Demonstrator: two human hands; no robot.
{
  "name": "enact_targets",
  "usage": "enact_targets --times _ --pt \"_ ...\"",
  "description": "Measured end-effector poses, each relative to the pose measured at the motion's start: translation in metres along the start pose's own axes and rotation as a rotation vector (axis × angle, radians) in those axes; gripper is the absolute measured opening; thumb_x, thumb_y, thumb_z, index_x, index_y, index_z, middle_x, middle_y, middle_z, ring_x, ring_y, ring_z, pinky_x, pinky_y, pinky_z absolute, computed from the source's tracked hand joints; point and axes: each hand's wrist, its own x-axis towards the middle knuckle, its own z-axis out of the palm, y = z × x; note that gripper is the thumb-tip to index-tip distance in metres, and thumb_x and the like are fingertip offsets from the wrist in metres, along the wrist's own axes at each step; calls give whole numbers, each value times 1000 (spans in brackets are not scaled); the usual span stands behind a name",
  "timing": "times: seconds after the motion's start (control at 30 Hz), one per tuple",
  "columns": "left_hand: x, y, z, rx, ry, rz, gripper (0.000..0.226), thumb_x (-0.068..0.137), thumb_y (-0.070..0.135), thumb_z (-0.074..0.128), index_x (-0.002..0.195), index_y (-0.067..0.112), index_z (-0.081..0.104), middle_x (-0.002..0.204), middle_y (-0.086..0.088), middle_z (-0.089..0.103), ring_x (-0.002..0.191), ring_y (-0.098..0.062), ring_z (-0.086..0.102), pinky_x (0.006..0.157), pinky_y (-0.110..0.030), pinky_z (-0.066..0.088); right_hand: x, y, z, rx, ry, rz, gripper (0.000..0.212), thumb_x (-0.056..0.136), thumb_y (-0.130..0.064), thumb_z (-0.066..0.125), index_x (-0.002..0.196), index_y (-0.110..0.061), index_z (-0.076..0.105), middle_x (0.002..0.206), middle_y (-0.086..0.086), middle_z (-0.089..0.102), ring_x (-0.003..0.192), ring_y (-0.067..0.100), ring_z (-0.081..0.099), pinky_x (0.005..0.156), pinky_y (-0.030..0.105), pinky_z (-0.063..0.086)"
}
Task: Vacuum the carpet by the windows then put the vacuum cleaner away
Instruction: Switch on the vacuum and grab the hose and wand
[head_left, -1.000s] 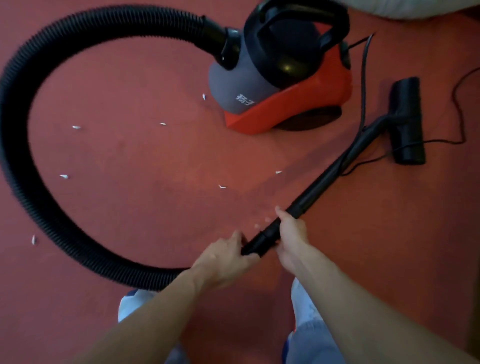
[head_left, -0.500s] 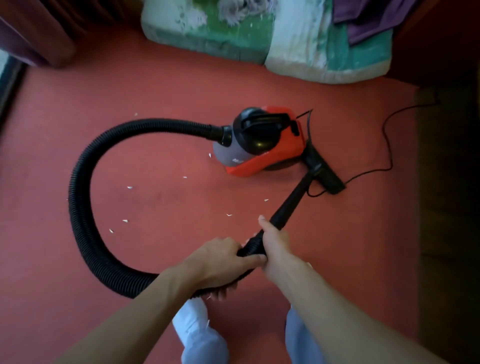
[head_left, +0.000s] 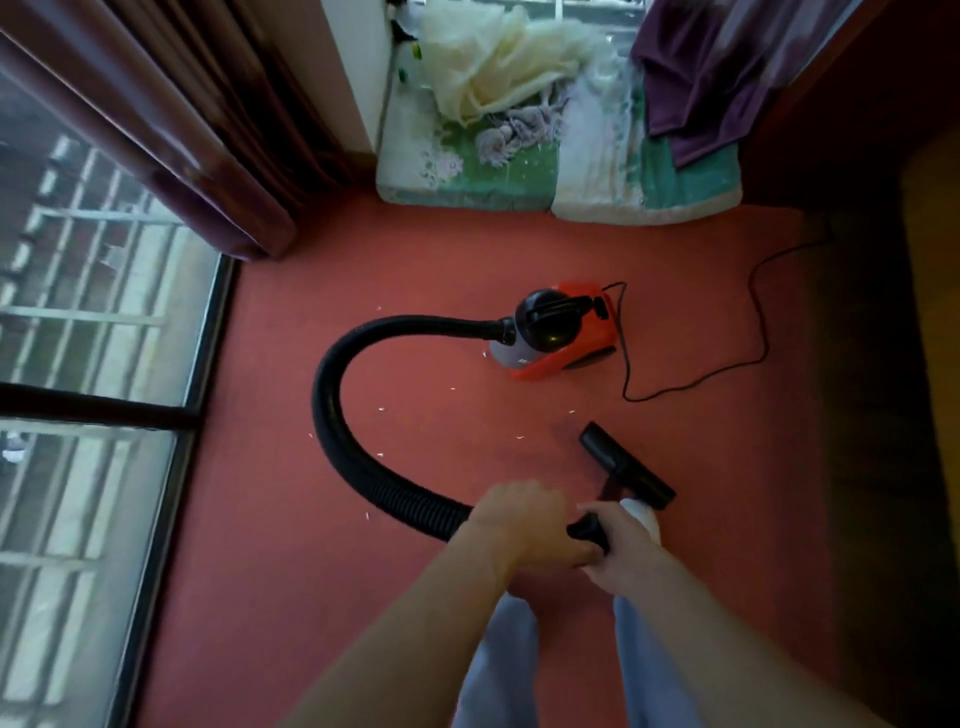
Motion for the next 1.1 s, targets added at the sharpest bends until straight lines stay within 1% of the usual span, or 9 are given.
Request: enact_targets --times 0.27,0.37,0.47,0.63,0.73,0.83,0.93,1.03,1.1 --pt "-96 59 -32 193 -12 59 42 90 57 53 80 17 53 76 0 55 73 -23 54 62 -32 41 -137 15 -9 38 -13 6 34 97 1 34 66 -11 41 35 7 48 26 16 51 29 17 39" --pt "-125 83 -46 269 -18 71 46 93 60 47 80 17 57 76 2 56 72 -20 55 61 -31 41 -181 18 -15 -37 -23 -36 32 98 4 32 78 -4 55 41 10 57 33 18 59 32 22 47" --pt "-149 103 -56 321 -21 55 45 95 60 43 85 18 57 80 3 58 78 -19 58 67 -33 47 -199 25 -21 18 -6 -37 27 102 -1 33 116 -1 55 71 15 63 61 24 64 58 26 56" --pt "-175 133 -58 383 -58 57 44 95 58 47 95 16 63 86 2 65 74 -16 59 64 -28 46 -211 31 -44 90 36 62 17 101 -4 37 95 -2 53 82 12 56 69 20 54 64 24 52" --pt "-189 142 -53 418 -63 64 43 94 55 51 99 16 68 89 1 69 69 -14 60 59 -27 43 -217 35 -56 136 38 68 8 97 -2 41 99 -2 49 92 14 54 73 24 53 81 25 47" --pt "-205 139 -40 393 -14 85 36 92 48 57 98 14 67 90 0 69 75 -18 62 62 -29 45 -227 46 -56 81 4 28 23 101 -4 38 83 1 52 81 17 55 68 27 55 71 28 50" --pt "-218 125 -26 367 -24 89 33 89 43 64 105 13 67 91 -1 66 78 -20 59 64 -31 44 -230 60 -51 50 -23 33 21 100 -4 40 86 4 53 73 18 58 63 29 58 36 23 49" --pt "-224 104 -29 327 -42 114 39 83 47 71 104 15 67 90 0 64 82 -20 59 66 -33 45 -216 72 -43 -30 31 -38 32 94 -5 49 124 6 52 112 22 64 80 32 63 49 35 56" --pt "-226 88 -41 318 -26 153 41 81 49 73 104 16 67 92 -1 65 84 -21 60 67 -34 48 -213 72 -30 -8 25 -46 35 92 -5 50 126 4 52 114 22 64 82 32 65 54 37 56"
